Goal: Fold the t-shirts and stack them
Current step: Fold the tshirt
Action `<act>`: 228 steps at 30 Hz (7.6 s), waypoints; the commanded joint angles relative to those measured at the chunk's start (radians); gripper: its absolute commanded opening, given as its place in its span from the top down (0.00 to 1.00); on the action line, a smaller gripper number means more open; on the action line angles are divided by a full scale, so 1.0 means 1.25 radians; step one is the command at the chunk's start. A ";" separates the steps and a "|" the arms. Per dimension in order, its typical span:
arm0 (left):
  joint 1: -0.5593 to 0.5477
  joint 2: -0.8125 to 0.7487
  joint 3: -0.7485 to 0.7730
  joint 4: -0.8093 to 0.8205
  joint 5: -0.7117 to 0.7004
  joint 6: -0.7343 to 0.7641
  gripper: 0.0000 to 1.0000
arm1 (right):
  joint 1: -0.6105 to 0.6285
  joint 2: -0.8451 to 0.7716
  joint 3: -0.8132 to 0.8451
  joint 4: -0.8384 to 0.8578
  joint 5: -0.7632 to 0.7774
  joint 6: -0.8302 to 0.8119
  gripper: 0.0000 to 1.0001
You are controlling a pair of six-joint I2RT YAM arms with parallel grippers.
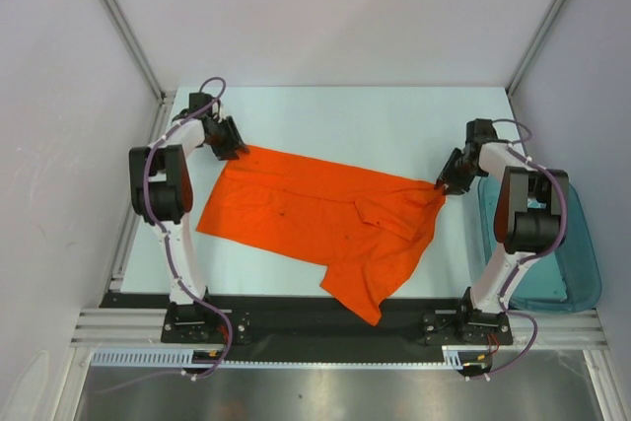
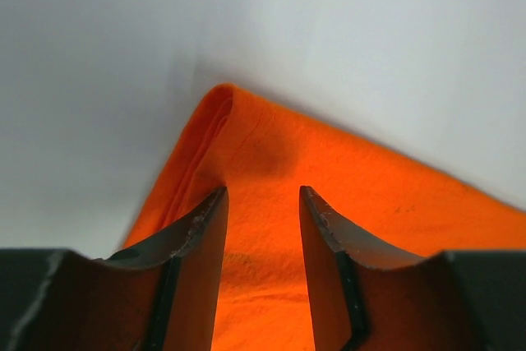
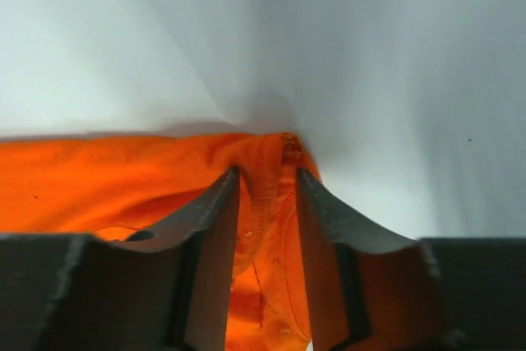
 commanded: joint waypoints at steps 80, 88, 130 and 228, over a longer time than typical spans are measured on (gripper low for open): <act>-0.619 -0.118 -0.383 0.519 0.156 -0.461 0.78 | 0.204 -0.506 -0.426 0.059 -0.163 0.131 0.61; -0.619 -0.129 -0.368 0.484 0.156 -0.443 0.82 | 0.141 -0.450 -0.428 0.065 -0.146 0.094 0.62; -0.573 -0.182 -0.326 0.307 0.170 -0.380 0.88 | 0.152 -0.568 -0.503 0.041 -0.248 0.171 1.00; 0.000 0.117 0.193 -0.069 0.012 0.183 0.79 | -0.002 0.031 0.022 0.005 -0.037 -0.084 0.56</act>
